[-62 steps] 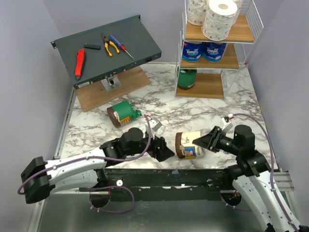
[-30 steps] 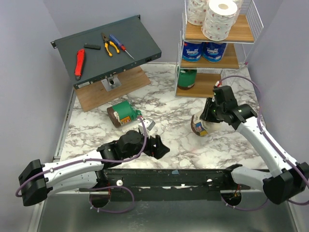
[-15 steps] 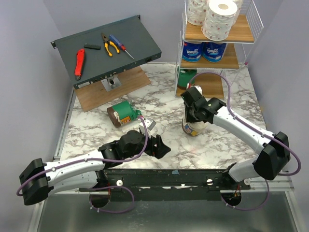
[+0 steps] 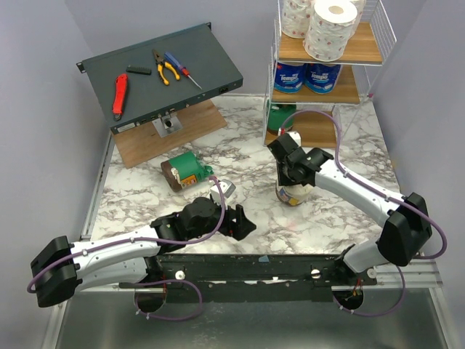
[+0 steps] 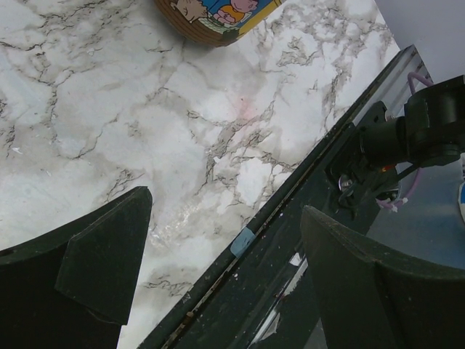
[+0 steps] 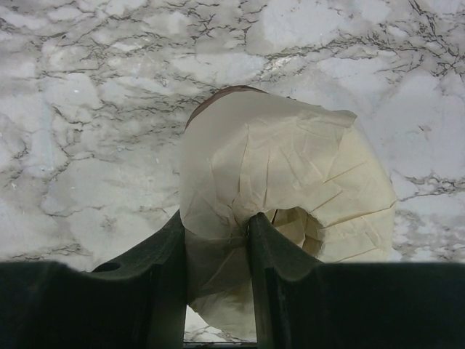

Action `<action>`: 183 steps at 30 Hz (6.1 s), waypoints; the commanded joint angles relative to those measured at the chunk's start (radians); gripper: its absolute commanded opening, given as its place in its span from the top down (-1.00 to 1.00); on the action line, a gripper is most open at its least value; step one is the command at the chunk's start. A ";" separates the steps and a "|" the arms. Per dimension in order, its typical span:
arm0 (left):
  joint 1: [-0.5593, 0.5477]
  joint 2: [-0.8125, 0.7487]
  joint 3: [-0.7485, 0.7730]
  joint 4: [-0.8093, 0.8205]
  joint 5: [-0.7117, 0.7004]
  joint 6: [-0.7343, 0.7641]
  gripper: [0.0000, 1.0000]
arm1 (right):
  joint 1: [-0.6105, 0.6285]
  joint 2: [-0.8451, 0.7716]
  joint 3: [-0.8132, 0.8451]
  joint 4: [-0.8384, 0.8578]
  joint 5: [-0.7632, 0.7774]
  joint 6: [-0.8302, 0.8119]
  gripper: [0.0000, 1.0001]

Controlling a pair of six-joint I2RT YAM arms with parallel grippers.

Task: Place and organize the paper towels onto the shelf
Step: Adjust the paper towel at the center of the board, then pick up the paper towel from the center of the board, then place the paper towel on the shelf.

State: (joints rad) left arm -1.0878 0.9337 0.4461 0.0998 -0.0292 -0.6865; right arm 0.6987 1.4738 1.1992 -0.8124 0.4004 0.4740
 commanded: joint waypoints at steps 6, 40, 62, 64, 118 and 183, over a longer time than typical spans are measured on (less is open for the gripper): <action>-0.003 0.002 -0.009 0.020 0.012 -0.007 -0.75 | 0.003 0.013 -0.039 0.041 0.025 0.006 0.28; -0.003 -0.102 -0.062 0.004 -0.002 -0.013 -0.76 | -0.437 -0.332 -0.309 0.238 -0.378 0.178 -0.47; -0.003 -0.111 -0.078 0.008 -0.001 -0.008 -0.80 | -0.438 -0.383 -0.458 0.294 -0.403 0.181 -0.21; -0.003 -0.110 -0.076 0.006 0.002 -0.008 -0.80 | -0.438 -0.378 -0.457 0.295 -0.391 0.183 -0.11; 0.003 -0.187 -0.058 -0.098 -0.099 0.051 -0.85 | -0.662 0.023 -0.168 0.768 -0.250 0.528 0.37; 0.008 -0.087 0.008 -0.158 -0.119 0.136 -0.88 | -0.532 0.064 -0.604 1.564 -0.290 0.270 0.29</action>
State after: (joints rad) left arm -1.0859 0.8619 0.4503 -0.0502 -0.1459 -0.5606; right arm 0.1471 1.5105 0.6891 0.4633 0.0608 0.8104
